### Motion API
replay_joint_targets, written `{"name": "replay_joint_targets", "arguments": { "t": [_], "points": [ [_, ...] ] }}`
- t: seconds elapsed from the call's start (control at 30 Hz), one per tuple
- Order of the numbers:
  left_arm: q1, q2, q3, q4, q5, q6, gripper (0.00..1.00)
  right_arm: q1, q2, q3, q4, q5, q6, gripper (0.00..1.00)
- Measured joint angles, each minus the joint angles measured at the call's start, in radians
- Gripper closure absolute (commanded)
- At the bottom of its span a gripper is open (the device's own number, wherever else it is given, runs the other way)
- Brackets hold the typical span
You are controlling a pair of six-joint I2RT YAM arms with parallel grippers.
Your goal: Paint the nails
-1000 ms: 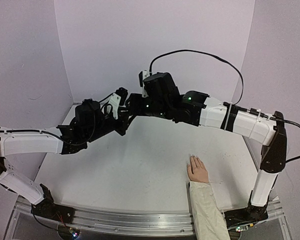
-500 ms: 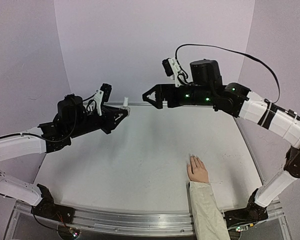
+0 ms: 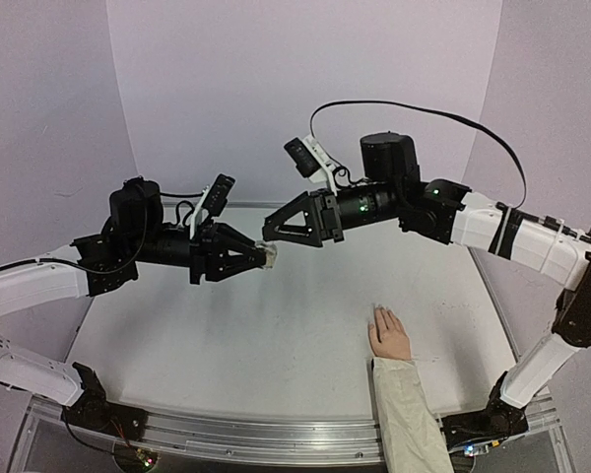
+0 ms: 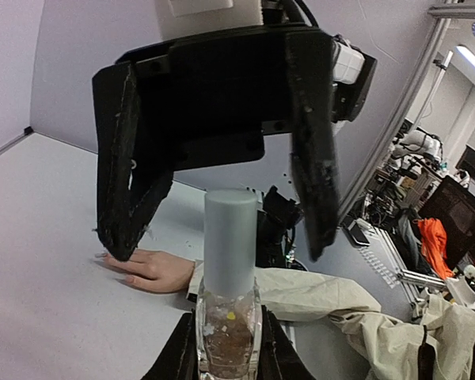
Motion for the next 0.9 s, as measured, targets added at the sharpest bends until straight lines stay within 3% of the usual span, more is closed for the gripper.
{"name": "replay_joint_targets", "arguments": {
  "t": [0.2,0.37,0.57,0.63,0.73,0.83,0.9],
  "points": [
    [0.000,0.000,0.000,-0.001,0.090,-0.010,1.00,0.000,0.043,0.000,0.064,-0.117,0.029,0.63],
    [0.000,0.000,0.000,0.000,0.118,-0.010,1.00,0.000,0.044,0.000,0.096,-0.173,0.042,0.67],
    [0.000,0.003,0.003,0.000,0.134,-0.010,1.00,0.000,0.046,0.000,0.111,-0.211,0.048,0.85],
    [0.000,0.007,0.004,-0.001,0.135,-0.011,1.00,0.000,0.047,0.000,0.113,-0.215,0.048,0.86],
    [0.000,0.008,0.007,-0.008,0.106,-0.012,1.00,0.000,0.048,0.000,0.117,-0.206,0.044,0.89],
    [-0.006,0.003,0.007,-0.010,0.029,0.002,1.00,-0.008,0.048,0.000,0.120,-0.168,0.039,1.00],
    [-0.008,-0.004,0.007,-0.020,-0.042,0.025,1.00,-0.010,0.048,-0.001,0.126,-0.119,0.039,1.00]
  ]
}}
